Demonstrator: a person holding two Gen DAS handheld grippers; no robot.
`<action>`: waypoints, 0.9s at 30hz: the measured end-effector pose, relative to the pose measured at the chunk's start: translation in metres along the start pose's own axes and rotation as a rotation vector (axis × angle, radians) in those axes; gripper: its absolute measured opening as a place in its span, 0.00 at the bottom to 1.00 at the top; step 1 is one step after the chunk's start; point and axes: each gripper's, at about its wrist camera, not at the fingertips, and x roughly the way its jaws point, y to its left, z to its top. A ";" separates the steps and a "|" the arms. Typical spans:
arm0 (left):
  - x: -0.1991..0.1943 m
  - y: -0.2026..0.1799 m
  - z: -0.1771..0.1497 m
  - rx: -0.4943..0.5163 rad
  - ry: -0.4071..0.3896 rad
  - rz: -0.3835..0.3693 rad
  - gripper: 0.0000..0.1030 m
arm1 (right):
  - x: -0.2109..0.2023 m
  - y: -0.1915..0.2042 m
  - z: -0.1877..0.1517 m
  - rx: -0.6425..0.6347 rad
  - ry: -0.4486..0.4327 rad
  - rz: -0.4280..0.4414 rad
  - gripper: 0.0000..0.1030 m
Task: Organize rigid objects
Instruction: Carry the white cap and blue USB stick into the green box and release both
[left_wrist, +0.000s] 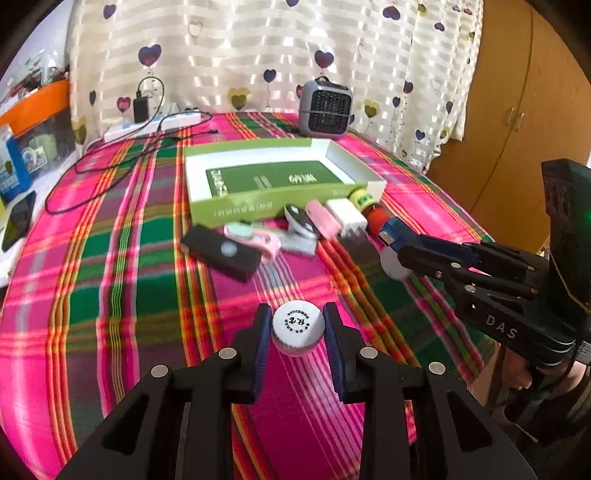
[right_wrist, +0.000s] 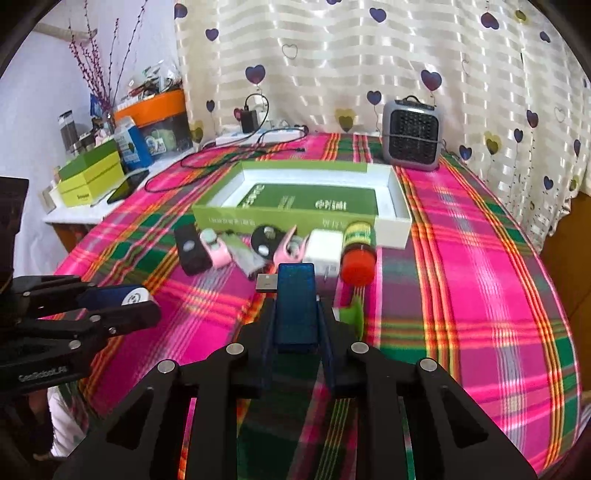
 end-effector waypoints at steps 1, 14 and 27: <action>0.002 0.001 0.005 0.001 -0.002 0.002 0.26 | 0.001 -0.002 0.004 0.000 -0.001 -0.002 0.22; 0.036 0.024 0.072 -0.006 -0.035 0.028 0.26 | 0.031 -0.031 0.060 0.040 -0.003 0.010 0.22; 0.090 0.051 0.120 -0.034 0.012 0.058 0.26 | 0.086 -0.060 0.097 0.058 0.080 -0.008 0.22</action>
